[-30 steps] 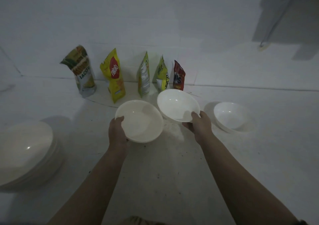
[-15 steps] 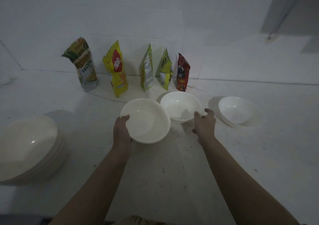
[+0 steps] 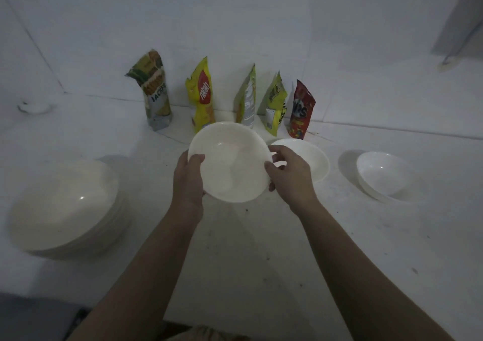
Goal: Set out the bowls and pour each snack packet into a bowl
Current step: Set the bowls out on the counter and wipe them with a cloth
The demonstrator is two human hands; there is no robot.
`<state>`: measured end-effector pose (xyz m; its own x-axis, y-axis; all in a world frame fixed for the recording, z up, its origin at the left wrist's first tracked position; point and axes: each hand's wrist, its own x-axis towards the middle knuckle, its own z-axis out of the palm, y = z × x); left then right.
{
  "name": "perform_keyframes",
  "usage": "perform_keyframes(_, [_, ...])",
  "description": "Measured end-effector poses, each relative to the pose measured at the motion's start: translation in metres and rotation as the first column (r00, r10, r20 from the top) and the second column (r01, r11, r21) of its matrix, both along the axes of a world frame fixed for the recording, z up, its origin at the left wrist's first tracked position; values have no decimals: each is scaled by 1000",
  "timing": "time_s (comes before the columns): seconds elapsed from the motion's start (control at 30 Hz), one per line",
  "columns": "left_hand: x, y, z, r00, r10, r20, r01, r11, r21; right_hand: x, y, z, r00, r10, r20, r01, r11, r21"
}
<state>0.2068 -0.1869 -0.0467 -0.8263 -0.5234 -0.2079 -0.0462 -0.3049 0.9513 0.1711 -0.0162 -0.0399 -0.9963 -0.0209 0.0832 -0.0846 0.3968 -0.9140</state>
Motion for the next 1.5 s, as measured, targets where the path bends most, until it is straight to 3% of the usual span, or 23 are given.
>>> perform_keyframes(0.23, [-12, -87, 33, 994, 3, -107, -19, 989, -149, -4, -76, 32, 985, -53, -167, 39, 996, -86])
perform_keyframes(0.37, [-31, -152, 53, 999, -4, -46, -8, 966, -259, -7, -123, 38, 986, -155, -66, 130, 947, -294])
perform_keyframes(0.47, [-44, -199, 58, 1000, -4, -6, 2, 950, -311, -7, -156, 33, 978, -197, 65, 203, 845, -495])
perform_keyframes(0.57, [-48, -237, 48, 999, 1, 54, 19, 929, -371, -8, -183, 23, 952, -244, 186, 307, 740, -598])
perform_keyframes(0.8, [-46, -296, 1, 981, -14, 194, 74, 950, -302, 2, -223, -12, 860, -363, 359, 510, 621, -595])
perform_keyframes(1.0, [-53, -317, -18, 965, -32, 261, 89, 974, -210, 13, -239, -43, 807, -442, 392, 590, 567, -575])
perform_keyframes(1.27, [-63, -330, -41, 941, -133, 313, 177, 977, -117, 21, -239, -60, 781, -446, 437, 624, 533, -571])
perform_keyframes(1.5, [-55, -338, -57, 955, -10, 296, 63, 984, -168, 25, -241, -63, 815, -366, 450, 580, 490, -651])
